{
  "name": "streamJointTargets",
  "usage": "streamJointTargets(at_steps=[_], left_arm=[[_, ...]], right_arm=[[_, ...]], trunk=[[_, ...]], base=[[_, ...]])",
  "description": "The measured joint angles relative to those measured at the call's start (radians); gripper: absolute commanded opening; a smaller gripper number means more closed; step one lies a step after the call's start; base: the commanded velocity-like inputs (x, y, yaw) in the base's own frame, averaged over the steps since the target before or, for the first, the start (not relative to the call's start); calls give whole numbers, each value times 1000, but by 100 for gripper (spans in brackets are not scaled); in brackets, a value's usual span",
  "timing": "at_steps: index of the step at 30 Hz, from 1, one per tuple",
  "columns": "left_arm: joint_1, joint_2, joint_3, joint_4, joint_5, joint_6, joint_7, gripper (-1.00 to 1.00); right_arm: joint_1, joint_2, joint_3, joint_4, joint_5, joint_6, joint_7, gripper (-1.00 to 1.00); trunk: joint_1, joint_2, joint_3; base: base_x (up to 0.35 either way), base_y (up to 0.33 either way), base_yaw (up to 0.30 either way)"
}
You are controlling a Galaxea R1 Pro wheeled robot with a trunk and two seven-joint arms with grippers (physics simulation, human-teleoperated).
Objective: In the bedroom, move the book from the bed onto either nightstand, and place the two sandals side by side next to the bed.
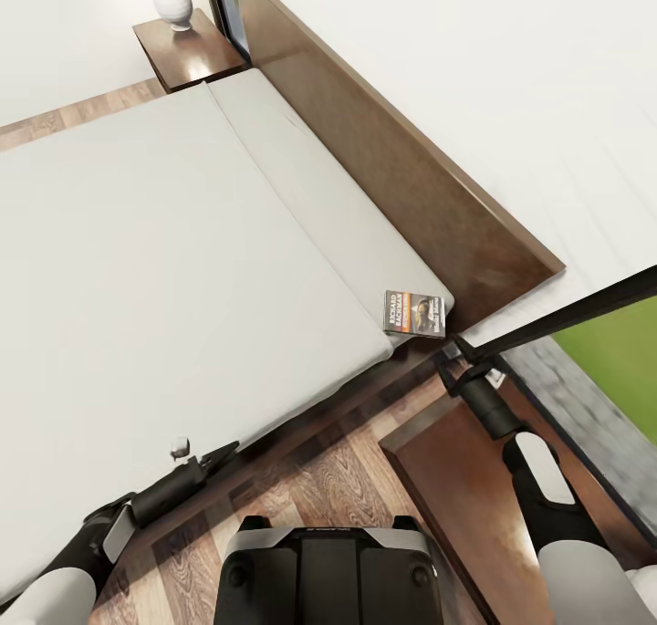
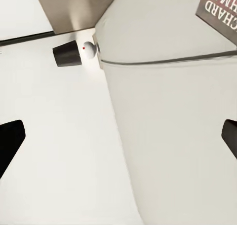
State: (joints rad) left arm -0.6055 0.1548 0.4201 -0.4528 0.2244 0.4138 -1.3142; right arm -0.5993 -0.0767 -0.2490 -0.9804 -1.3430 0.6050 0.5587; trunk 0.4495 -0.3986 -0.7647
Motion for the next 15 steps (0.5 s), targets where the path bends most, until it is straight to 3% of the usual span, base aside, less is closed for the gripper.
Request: streamJointTargets(at_steps=[7,11,15], left_arm=[[0,-1,1,1,-1,-1,0,100],[0,-1,1,1,-1,-1,0,100],[0,-1,1,1,-1,-1,0,100]], right_arm=[[0,3,0,-19,1,-14,86,100],[0,3,1,11,22,-204,113,100],[0,3,1,47,47,-332,118,100]], trunk=[[0,0,0],[0,0,0],[0,0,0]], base=[[0,0,0],[0,0,0],[0,0,0]])
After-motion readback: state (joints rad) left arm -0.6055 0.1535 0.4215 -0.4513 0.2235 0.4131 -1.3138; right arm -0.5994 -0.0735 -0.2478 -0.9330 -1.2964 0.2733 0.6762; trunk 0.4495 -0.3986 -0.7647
